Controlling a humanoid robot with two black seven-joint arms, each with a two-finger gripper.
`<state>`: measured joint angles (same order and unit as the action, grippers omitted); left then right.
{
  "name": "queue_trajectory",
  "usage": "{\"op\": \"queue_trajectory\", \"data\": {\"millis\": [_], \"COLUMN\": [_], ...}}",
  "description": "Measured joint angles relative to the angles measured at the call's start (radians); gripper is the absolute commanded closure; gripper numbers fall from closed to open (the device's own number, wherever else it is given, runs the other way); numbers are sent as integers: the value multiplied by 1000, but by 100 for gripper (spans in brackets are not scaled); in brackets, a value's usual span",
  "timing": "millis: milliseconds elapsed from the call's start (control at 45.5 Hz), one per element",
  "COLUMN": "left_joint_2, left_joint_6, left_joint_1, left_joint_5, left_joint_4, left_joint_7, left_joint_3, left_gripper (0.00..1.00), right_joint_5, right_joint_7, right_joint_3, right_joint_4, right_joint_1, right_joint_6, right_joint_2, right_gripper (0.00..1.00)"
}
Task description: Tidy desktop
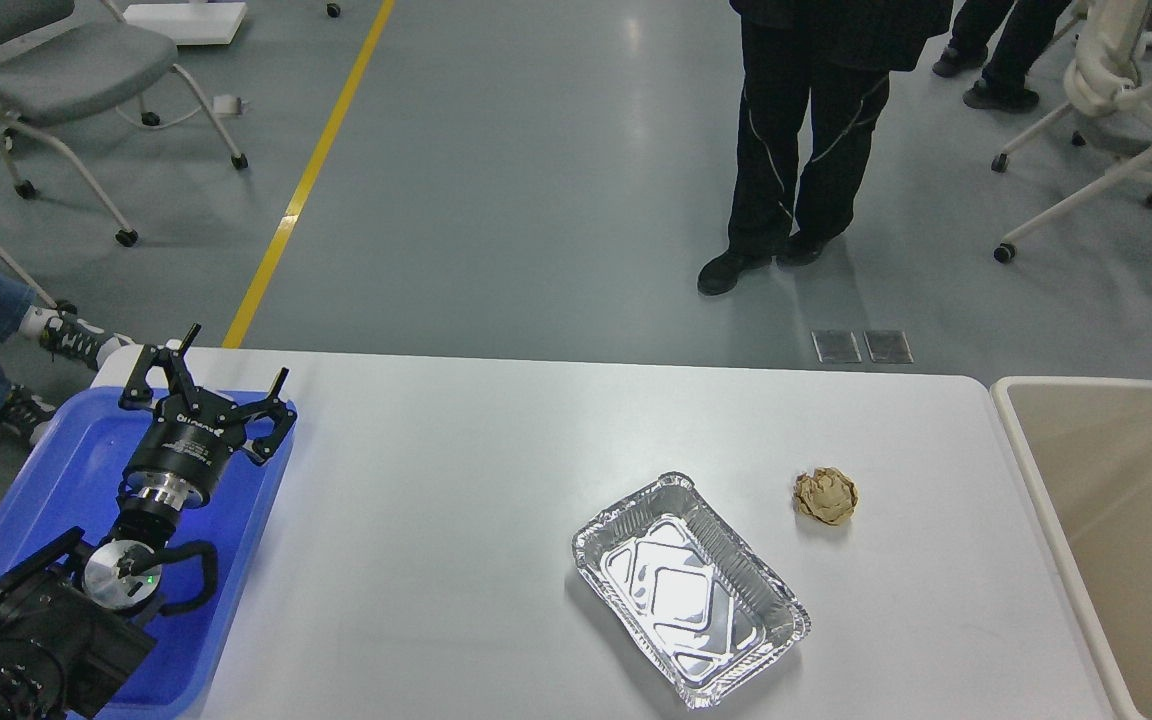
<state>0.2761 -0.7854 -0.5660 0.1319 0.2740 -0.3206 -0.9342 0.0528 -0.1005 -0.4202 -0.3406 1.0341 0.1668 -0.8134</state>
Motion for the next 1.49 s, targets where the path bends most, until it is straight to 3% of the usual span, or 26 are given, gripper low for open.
{"op": "queue_trajectory", "data": {"millis": [176, 373, 725, 1098, 1120, 1164, 1273, 1493], "left_joint_2": [0, 0, 0, 0, 0, 0, 0, 0], "left_joint_6": [0, 0, 0, 0, 0, 0, 0, 0], "left_joint_1": [0, 0, 0, 0, 0, 0, 0, 0], "left_joint_5": [0, 0, 0, 0, 0, 0, 0, 0], "left_joint_4": [0, 0, 0, -1, -1, -1, 0, 0], "left_joint_7": [0, 0, 0, 0, 0, 0, 0, 0], "left_joint_3": [0, 0, 0, 0, 0, 0, 0, 0], "left_gripper": [0, 0, 0, 0, 0, 0, 0, 0], "right_joint_5": [12, 17, 8, 5, 5, 4, 4, 4], "right_joint_7": [46, 67, 78, 79, 79, 79, 77, 75], "right_joint_3": [-1, 22, 86, 114, 115, 116, 119, 122], "right_joint_4": [97, 164, 228, 238, 238, 238, 239, 241], "right_joint_1": [-75, -177, -315, -378, -380, -383, -387, -381], "right_joint_6": [21, 31, 36, 36, 36, 36, 37, 46], "right_joint_2": [72, 174, 326, 376, 378, 381, 390, 397], "right_gripper": [100, 100, 100, 100, 97, 73, 3, 0]}}
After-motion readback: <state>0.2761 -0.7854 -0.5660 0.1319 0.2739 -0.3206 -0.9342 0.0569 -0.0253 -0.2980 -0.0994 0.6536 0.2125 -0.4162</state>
